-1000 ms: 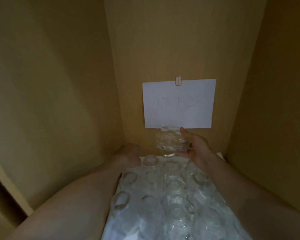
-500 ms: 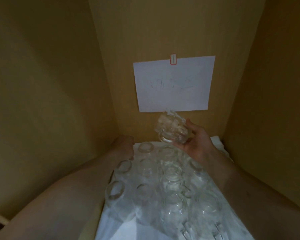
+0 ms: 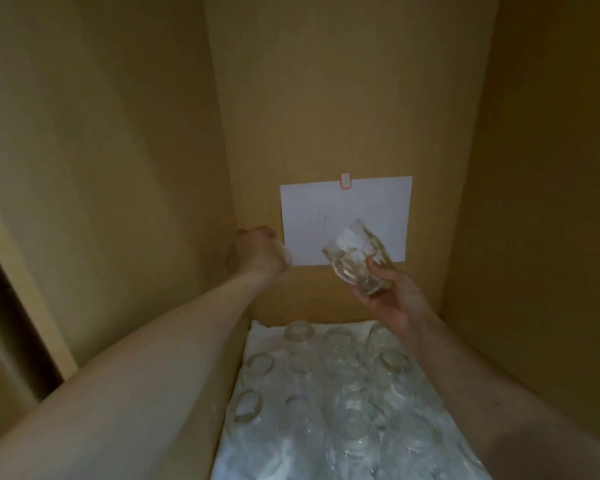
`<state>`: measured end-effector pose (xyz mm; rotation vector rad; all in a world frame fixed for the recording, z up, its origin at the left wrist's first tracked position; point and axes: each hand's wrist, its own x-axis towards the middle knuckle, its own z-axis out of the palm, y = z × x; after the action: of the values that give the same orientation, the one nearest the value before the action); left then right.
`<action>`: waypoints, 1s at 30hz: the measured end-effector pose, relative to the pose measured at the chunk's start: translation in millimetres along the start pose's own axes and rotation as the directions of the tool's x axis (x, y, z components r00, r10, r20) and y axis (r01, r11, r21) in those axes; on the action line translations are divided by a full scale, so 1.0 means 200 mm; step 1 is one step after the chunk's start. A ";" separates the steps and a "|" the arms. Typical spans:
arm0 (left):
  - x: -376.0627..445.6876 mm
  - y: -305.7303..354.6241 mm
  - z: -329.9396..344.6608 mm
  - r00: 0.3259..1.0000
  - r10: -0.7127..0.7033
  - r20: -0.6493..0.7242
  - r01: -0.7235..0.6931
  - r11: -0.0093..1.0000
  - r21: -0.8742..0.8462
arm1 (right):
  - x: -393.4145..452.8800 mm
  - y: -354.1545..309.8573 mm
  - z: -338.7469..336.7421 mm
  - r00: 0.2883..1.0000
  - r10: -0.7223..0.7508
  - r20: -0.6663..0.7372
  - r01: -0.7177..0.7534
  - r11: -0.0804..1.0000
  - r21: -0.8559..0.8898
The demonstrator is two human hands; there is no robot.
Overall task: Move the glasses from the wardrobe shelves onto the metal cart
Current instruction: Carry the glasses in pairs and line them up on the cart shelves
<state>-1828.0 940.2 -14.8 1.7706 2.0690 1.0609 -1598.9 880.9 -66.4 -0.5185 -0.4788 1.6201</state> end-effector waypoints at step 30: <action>-1.08 0.16 -0.16 0.654 0.282 0.702 0.687 0.169 -0.707 | -1.20 -0.03 -0.11 0.956 -0.260 -0.134 0.253 0.965 -0.068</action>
<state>-1768.4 728.5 -31.4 0.7790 0.6236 0.9278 -1558.9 644.0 -66.8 -0.5796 -0.4609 1.3157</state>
